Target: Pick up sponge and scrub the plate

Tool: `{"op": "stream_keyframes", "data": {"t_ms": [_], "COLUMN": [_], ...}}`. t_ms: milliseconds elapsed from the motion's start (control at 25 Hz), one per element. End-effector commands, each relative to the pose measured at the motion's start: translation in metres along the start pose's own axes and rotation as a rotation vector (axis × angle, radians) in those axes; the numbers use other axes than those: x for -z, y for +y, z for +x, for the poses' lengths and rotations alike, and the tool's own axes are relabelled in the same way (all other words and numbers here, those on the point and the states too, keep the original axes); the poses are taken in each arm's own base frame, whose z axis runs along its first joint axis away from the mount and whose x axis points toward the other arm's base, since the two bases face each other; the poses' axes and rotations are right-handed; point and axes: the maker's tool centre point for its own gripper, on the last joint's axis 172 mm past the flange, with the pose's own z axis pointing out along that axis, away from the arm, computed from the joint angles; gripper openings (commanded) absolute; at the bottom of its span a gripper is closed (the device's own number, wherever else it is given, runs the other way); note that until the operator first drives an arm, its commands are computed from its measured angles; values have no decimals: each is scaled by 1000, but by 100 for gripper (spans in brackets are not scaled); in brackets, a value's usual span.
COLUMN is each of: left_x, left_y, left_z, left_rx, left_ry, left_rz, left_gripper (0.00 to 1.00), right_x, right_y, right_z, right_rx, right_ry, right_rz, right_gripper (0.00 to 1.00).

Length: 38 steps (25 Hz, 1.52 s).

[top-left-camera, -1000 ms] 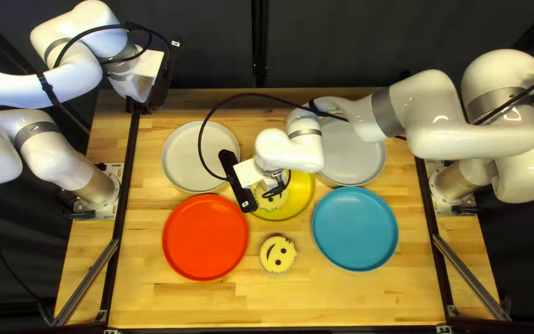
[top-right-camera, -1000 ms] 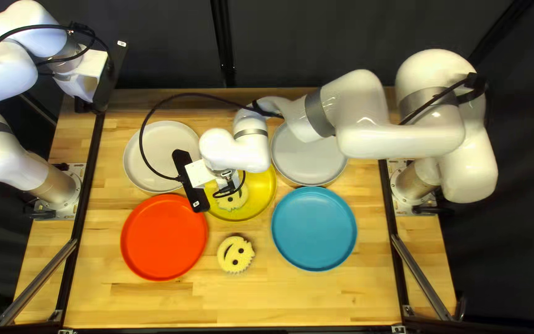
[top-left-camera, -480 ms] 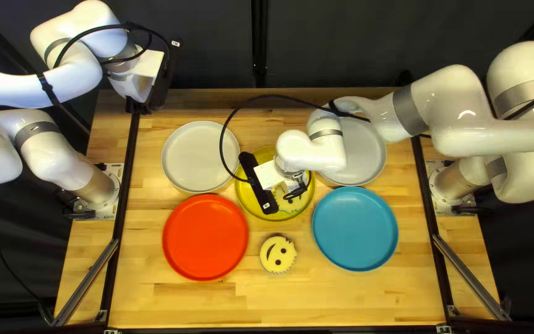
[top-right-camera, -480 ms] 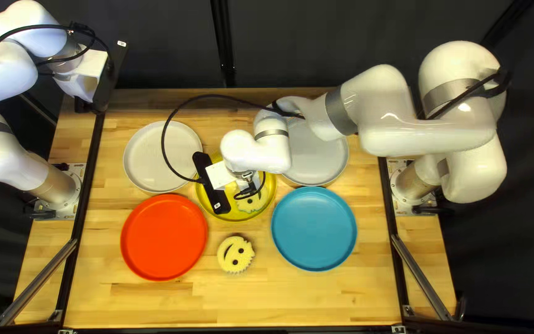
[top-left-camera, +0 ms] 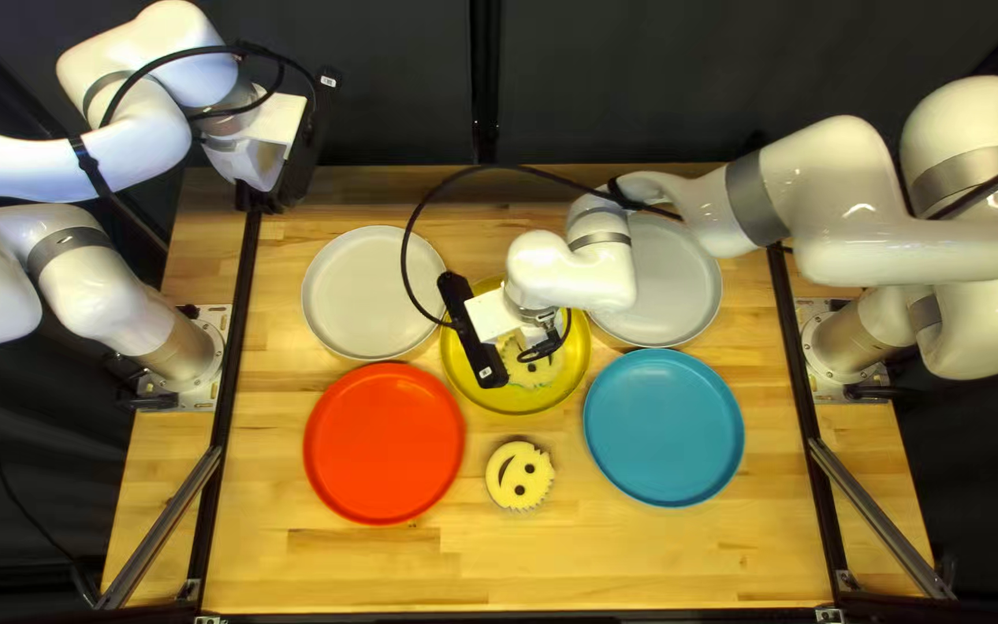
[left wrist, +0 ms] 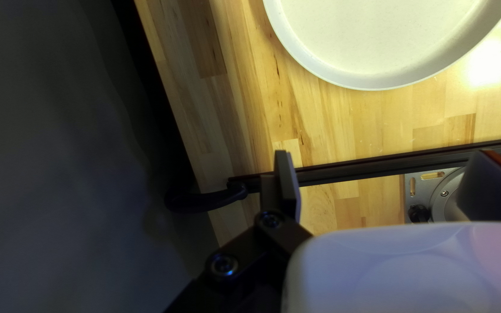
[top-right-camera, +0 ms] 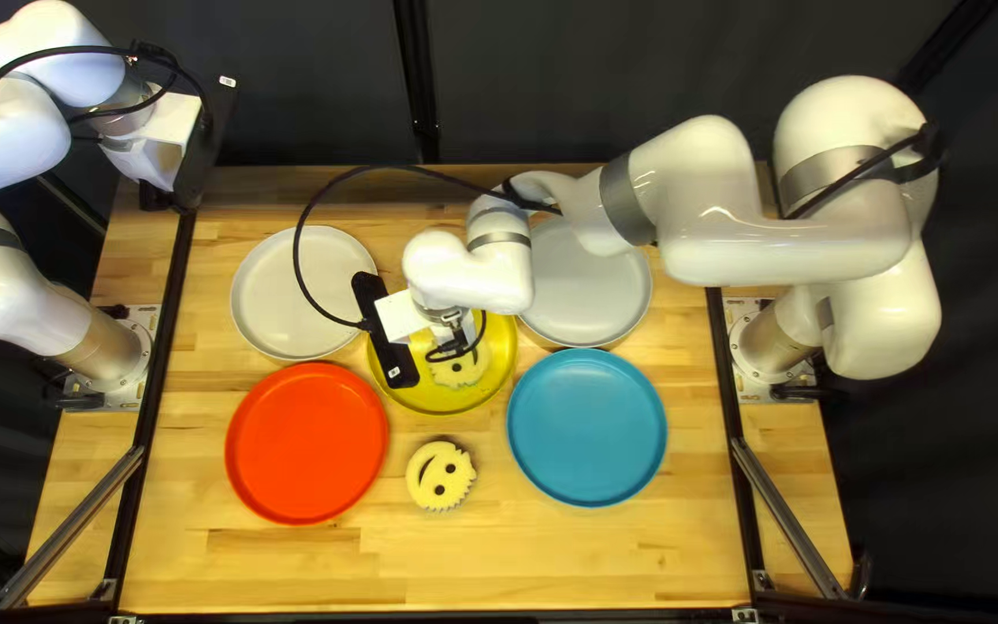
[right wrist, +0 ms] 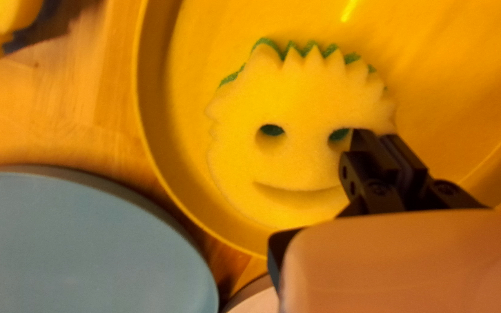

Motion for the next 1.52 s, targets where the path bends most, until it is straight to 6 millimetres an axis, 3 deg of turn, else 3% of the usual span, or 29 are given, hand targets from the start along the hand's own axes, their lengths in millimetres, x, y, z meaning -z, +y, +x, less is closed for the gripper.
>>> {"op": "stream_keyframes", "data": {"t_ms": [40,200,320,720,960,1080,1520], "left_x": [0,0,0,0,0,0,0], "left_y": [0,0,0,0,0,0,0], "left_z": [0,0,0,0,0,0,0], "left_rx": [0,0,0,0,0,0,0], "left_ry": [0,0,0,0,0,0,0], "left_rz": [0,0,0,0,0,0,0], "left_gripper": [100,100,100,100,100,100,100], "right_x": [-2,-5,-6,-8,-10,-9,-1], "right_y": [19,25,23,-3,-1,2,35], "right_z": [10,19,15,-43,-63,-60,-4], "right_rx": [7,12,16,-7,-23,-27,-10], "right_ry": [9,18,15,-18,-35,-31,11], "right_rz": [-5,-7,-2,32,53,55,23], "right_gripper": [0,0,0,0,0,0,0]}}
